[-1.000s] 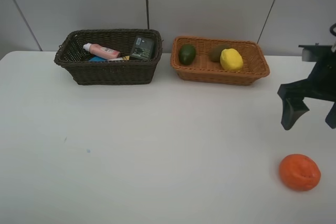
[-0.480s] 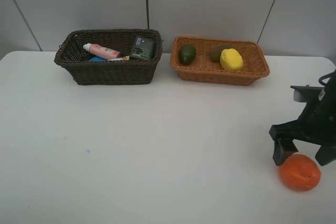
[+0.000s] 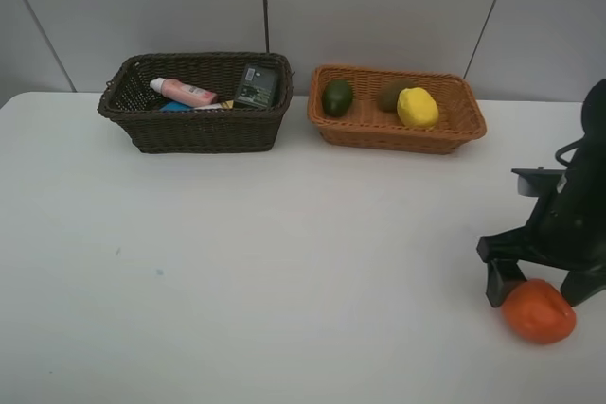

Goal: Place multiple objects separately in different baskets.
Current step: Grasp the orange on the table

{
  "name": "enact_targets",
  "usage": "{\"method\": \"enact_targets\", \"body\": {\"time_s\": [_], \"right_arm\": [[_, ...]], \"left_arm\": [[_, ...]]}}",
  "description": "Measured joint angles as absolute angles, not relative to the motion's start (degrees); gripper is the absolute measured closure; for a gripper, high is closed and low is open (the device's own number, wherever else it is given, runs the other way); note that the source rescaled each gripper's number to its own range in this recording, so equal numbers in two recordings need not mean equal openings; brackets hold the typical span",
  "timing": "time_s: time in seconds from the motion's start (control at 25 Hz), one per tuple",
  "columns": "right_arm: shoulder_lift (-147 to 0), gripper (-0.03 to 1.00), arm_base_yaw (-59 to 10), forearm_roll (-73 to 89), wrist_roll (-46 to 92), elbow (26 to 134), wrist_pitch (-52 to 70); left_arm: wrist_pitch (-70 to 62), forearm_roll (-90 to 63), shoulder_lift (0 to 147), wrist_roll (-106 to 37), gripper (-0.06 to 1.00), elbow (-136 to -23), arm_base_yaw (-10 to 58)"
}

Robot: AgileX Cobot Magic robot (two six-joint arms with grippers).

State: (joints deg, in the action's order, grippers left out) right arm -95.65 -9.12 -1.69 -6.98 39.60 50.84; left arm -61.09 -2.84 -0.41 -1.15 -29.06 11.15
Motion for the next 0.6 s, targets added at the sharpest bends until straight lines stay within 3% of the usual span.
{"method": "enact_targets", "body": {"time_s": [0.6], "right_arm": [[-97.3,-0.01,-9.1,0.0,-7.0,39.3,50.5]], "left_arm": [[-61.1,-2.8,-0.4,-1.2,-0.05,-29.1,11.2]]}}
